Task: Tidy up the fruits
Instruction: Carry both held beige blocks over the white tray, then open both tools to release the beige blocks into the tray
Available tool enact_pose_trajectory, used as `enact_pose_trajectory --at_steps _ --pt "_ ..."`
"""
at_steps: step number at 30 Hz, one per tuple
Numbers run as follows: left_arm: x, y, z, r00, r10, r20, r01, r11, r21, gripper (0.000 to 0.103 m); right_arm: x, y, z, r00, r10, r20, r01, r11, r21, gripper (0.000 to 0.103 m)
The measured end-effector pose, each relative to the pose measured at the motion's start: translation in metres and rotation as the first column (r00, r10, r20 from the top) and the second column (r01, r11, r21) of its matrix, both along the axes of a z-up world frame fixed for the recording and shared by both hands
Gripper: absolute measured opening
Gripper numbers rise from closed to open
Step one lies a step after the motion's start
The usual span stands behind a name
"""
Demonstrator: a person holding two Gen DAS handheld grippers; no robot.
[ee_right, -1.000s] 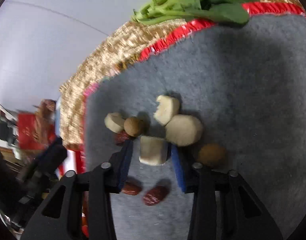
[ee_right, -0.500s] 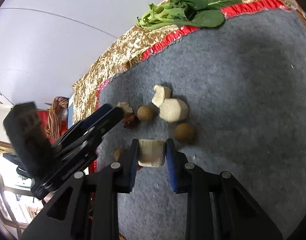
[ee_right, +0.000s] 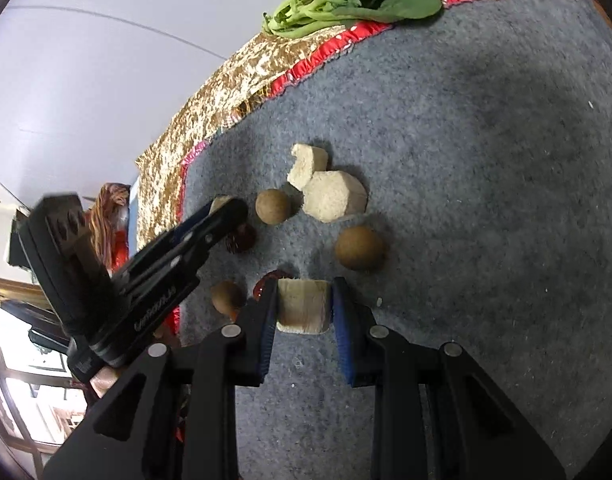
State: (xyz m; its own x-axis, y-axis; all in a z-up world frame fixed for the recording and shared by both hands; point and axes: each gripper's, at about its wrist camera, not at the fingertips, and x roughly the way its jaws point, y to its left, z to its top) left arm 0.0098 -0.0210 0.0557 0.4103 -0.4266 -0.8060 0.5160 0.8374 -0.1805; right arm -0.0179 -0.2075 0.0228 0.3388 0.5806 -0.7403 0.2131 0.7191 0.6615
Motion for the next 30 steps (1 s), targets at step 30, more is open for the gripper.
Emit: enact_pose_trajectory --at_steps 30 --pt "-0.11 0.212 0.011 0.839 0.542 0.048 -0.539 0.815 0.213 0.027 -0.038 0.271 0.008 0.847 0.498 0.186 -0.515 0.856 0.049 0.031"
